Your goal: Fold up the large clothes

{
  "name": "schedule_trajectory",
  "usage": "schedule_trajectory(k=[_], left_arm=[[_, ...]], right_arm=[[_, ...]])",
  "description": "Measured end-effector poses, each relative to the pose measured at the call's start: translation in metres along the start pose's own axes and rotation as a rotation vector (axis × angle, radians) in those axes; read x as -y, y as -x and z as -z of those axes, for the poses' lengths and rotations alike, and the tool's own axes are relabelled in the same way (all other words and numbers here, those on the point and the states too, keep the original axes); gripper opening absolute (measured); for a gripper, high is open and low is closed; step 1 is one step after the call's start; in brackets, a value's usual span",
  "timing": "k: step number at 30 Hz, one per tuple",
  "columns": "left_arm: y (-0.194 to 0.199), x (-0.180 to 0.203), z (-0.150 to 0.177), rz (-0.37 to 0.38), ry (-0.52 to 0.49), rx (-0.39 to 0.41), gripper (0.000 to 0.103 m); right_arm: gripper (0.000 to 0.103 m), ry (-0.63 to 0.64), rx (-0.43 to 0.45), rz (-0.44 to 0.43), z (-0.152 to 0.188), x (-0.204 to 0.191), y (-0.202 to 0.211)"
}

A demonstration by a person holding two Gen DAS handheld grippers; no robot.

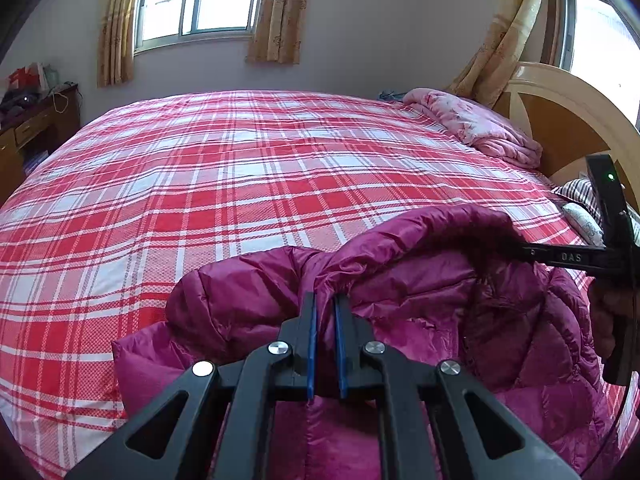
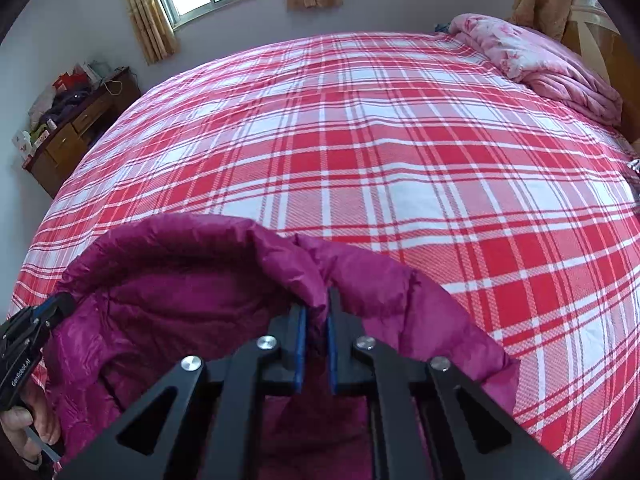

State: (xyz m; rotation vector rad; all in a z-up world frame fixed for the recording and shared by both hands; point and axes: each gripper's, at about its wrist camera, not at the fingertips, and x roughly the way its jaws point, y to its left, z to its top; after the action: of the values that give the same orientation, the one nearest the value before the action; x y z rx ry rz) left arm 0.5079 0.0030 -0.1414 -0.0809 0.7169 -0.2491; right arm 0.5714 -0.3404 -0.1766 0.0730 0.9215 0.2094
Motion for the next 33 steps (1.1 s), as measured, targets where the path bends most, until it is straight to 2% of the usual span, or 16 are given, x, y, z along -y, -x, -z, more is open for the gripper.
schedule_trajectory(k=[4, 7, 9, 12, 13, 14, 15, 16, 17, 18, 21, 25, 26, 29, 31, 33], left_arm=[[-0.009, -0.013, 0.003, -0.007, 0.070, -0.029, 0.008], [-0.006, -0.012, 0.003, -0.027, 0.080, -0.034, 0.011], [0.010, -0.009, -0.001, -0.003, 0.102, -0.002, 0.011], [0.038, -0.002, -0.011, 0.002, 0.103, 0.094, 0.013], [0.047, 0.003, -0.015, -0.003, 0.091, 0.133, 0.017], [0.049, 0.006, -0.018, -0.007, 0.077, 0.145, 0.038], [0.046, 0.010, -0.022, -0.023, 0.059, 0.136, 0.055], [0.042, 0.011, -0.025, -0.046, 0.059, 0.131, 0.081], [0.037, 0.011, -0.027, -0.074, 0.071, 0.144, 0.084], [0.028, 0.011, -0.029, -0.079, 0.084, 0.140, 0.084], [-0.003, 0.012, -0.033, -0.084, 0.098, 0.060, 0.084], [-0.045, 0.015, -0.026, -0.212, 0.052, -0.034, 0.084], [-0.056, 0.014, -0.021, -0.242, 0.041, -0.081, 0.084], [-0.061, 0.005, -0.011, -0.219, 0.077, -0.093, 0.084], [-0.060, 0.003, -0.009, -0.207, 0.085, -0.085, 0.084], [-0.060, 0.002, -0.008, -0.205, 0.085, -0.085, 0.084]], right_arm=[[0.010, 0.009, -0.013, 0.009, 0.013, 0.005, -0.009], [0.010, 0.028, -0.004, 0.021, 0.021, 0.005, -0.012], [0.010, 0.036, 0.003, 0.028, 0.024, 0.004, -0.015], [0.010, 0.022, 0.020, 0.022, 0.026, 0.008, -0.018], [0.010, 0.015, 0.026, 0.016, 0.027, 0.009, -0.018], [0.010, 0.005, 0.037, 0.010, 0.028, 0.011, -0.018], [0.010, -0.001, 0.048, 0.005, 0.029, 0.012, -0.017], [0.010, -0.001, 0.056, 0.005, 0.030, 0.012, -0.017], [0.010, 0.004, 0.065, 0.007, 0.032, 0.011, -0.017], [0.010, 0.010, 0.070, 0.010, 0.034, 0.010, -0.017], [0.010, 0.020, 0.077, 0.010, 0.035, 0.009, -0.018], [0.010, 0.042, 0.072, 0.015, 0.035, 0.009, -0.017], [0.010, 0.044, 0.074, 0.007, 0.036, 0.009, -0.015], [0.024, 0.037, 0.106, -0.003, 0.039, 0.012, 0.002], [0.042, 0.027, 0.208, 0.027, 0.041, 0.009, 0.027], [0.052, 0.021, 0.311, 0.040, 0.037, 0.000, 0.052]])
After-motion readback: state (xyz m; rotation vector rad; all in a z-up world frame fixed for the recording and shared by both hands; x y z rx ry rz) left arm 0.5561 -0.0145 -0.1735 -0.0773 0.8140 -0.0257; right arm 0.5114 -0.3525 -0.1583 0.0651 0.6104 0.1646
